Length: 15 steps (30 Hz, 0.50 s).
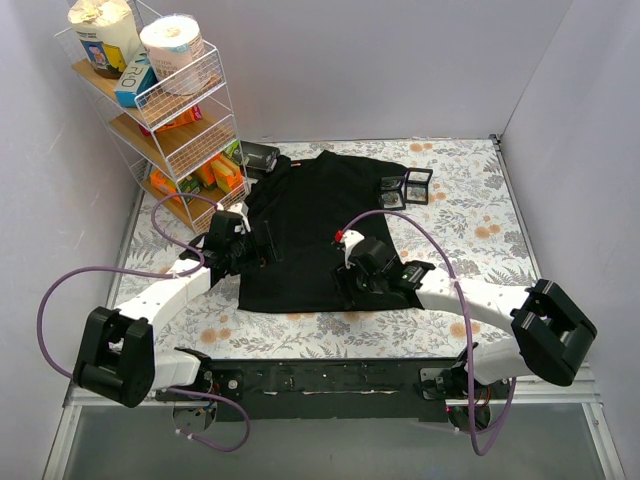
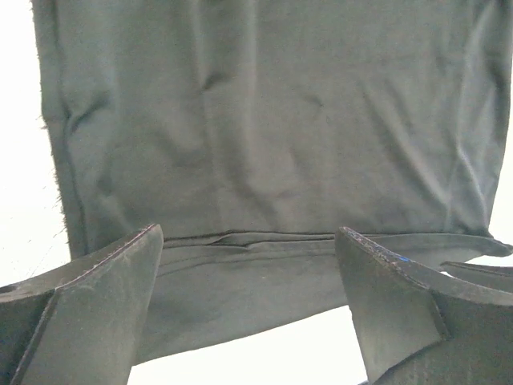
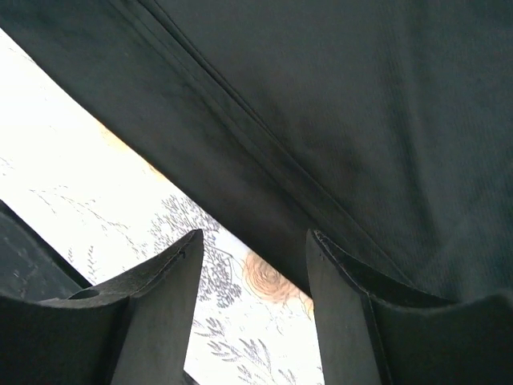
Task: Pin the brooch onto the clothing
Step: Flatten out the clothes at the center of the board.
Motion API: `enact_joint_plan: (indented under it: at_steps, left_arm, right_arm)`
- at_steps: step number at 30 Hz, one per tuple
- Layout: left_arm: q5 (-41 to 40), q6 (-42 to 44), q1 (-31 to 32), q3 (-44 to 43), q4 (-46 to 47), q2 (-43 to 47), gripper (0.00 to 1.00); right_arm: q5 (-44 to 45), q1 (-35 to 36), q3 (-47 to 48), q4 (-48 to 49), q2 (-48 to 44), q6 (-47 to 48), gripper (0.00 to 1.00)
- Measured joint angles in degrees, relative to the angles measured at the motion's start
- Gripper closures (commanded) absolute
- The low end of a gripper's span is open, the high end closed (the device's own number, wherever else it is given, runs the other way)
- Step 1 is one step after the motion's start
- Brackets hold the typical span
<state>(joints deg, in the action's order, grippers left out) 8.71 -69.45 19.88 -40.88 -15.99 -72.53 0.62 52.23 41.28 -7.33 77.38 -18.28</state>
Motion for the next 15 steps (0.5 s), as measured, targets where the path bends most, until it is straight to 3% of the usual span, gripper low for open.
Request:
enact_joint_plan:
  at_steps: [15]
  left_arm:
    - [-9.9,-4.5,0.0,6.9,-6.3,5.5,0.33]
  right_arm:
    - [-1.0,-0.1,3.5,1.5,-0.8,1.8,0.37]
